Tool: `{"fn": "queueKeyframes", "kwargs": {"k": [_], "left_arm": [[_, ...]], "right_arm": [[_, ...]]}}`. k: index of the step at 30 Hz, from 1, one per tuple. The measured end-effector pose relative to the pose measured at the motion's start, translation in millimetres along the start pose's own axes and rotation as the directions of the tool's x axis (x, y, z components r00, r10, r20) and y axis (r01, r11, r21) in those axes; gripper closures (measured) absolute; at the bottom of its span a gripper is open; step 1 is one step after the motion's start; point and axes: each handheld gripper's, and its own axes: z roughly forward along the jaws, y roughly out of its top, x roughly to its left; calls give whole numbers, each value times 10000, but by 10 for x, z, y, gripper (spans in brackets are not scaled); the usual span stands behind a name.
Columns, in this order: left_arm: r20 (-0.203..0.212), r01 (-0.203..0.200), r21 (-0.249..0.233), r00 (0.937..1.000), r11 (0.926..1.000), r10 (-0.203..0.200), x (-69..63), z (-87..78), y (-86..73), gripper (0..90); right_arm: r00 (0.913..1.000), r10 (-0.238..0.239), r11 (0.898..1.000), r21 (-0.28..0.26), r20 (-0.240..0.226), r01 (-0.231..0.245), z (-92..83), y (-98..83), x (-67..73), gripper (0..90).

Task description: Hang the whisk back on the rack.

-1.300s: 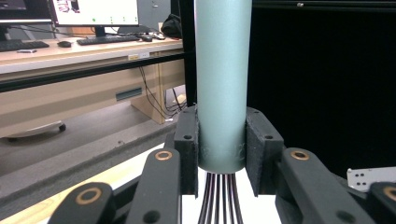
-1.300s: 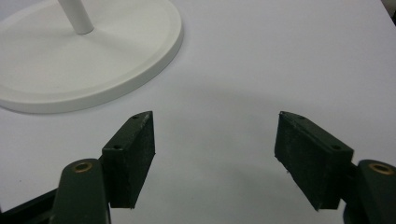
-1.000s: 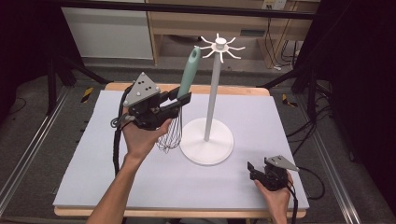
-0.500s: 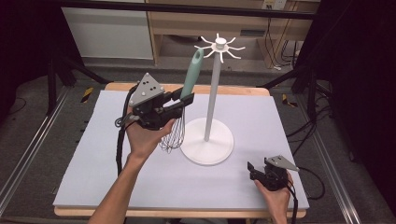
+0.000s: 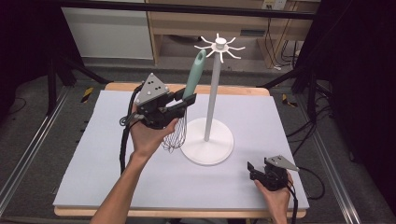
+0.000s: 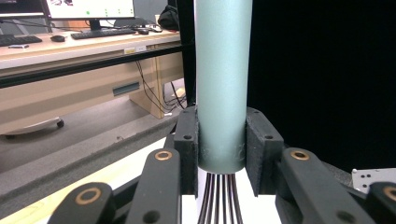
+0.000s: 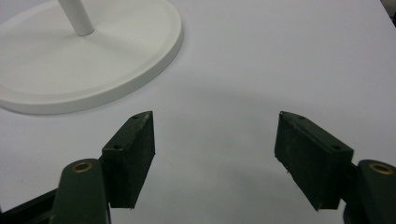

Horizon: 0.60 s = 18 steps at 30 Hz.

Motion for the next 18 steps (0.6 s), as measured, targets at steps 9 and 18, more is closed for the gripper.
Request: {"fn": "queueKeyframes", "kwargs": {"k": [9,18], "left_arm": [[-11,8,72,10000,10000,-8,23,55,-19,688],[6,3,186,10000,9998,-3,21,172,-47,688]], "right_arm": [[10000,25,10000,45,-47,-25,0,-1,4,291],[10000,58,10000,28,-38,-58,-2,-7,-11,291]]}}
